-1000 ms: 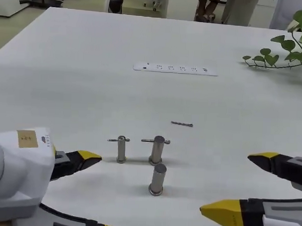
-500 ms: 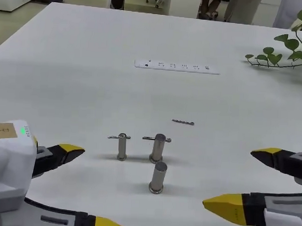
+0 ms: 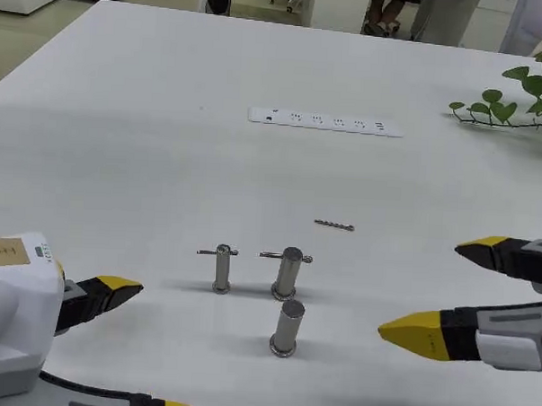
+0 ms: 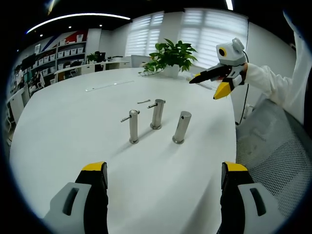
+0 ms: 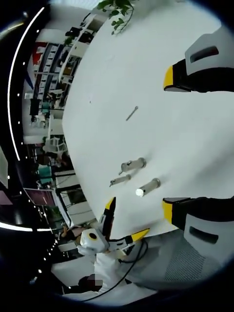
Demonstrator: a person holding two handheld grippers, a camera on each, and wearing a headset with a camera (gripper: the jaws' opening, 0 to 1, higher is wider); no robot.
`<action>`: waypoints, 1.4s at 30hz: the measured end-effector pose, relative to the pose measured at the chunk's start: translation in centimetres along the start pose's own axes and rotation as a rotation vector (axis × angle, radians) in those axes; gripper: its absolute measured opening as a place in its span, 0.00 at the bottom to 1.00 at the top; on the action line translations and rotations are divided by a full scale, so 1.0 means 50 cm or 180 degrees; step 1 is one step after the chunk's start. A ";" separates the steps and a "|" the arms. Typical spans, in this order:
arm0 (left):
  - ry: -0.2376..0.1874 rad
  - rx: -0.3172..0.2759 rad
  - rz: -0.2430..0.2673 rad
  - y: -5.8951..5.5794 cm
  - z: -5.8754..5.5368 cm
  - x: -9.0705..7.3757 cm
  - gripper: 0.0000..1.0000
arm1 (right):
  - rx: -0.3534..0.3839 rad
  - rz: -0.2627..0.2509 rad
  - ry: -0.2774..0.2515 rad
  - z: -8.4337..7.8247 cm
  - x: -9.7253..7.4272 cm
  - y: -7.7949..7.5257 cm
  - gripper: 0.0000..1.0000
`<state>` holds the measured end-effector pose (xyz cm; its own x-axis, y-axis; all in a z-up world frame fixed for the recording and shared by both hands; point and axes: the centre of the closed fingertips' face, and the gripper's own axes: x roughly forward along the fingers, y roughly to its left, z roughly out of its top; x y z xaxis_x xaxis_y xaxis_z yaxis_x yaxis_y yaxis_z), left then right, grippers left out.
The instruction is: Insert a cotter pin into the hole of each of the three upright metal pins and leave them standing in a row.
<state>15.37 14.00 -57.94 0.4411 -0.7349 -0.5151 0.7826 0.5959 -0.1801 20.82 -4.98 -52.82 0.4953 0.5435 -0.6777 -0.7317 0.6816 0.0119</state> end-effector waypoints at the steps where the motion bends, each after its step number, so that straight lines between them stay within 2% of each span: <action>1: -0.0006 -0.0004 0.0001 0.000 0.001 0.000 0.96 | -0.0030 -0.0014 0.0018 0.003 0.005 -0.008 0.87; 3: -0.0002 0.0011 0.0015 0.002 0.002 -0.001 0.96 | -0.0137 0.0016 0.0037 0.013 0.014 -0.020 0.85; 6: -0.0015 0.0003 0.0018 0.003 0.005 -0.003 0.96 | -0.0224 0.0035 -0.0032 0.038 0.026 -0.037 0.81; 8: 0.0035 0.0066 -0.0031 -0.003 -0.001 -0.005 0.95 | -0.0278 0.0046 -0.0044 0.055 0.036 -0.050 0.80; 15: 0.0054 0.0098 -0.0022 -0.011 -0.003 -0.009 0.95 | -0.0589 0.0114 0.0112 0.087 0.080 -0.090 0.75; 19: 0.0004 0.0067 -0.0003 -0.010 0.003 -0.013 0.96 | -0.0773 0.0144 0.0180 0.100 0.105 -0.109 0.65; 21: -0.0007 0.0050 -0.0001 -0.010 0.005 -0.015 0.96 | -0.0820 0.0181 0.0211 0.103 0.114 -0.101 0.64; 24: -0.0031 0.0004 0.0010 -0.007 0.008 -0.016 0.95 | -0.0873 0.0265 0.0234 0.108 0.135 -0.109 0.62; 27: -0.0051 -0.0088 0.0036 -0.001 0.009 -0.016 0.95 | -0.0944 0.0280 0.0334 0.105 0.156 -0.116 0.56; 29: -0.0062 -0.0080 0.0055 0.001 0.011 -0.017 0.95 | -0.0966 0.0302 0.0374 0.105 0.171 -0.121 0.52; 38: -0.0066 -0.0105 0.0066 0.003 0.014 -0.020 0.95 | -0.1210 0.0440 0.0641 0.090 0.223 -0.136 0.38; 42: -0.0063 -0.0131 0.0065 0.004 0.010 -0.020 0.95 | -0.1306 0.0506 0.0787 0.074 0.242 -0.136 0.34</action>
<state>15.28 14.69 -57.05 0.4658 -0.7284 -0.5024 0.7547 0.6235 -0.2043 33.54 -1.22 -58.40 0.2735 0.4588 -0.8454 -0.9374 0.3241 -0.1274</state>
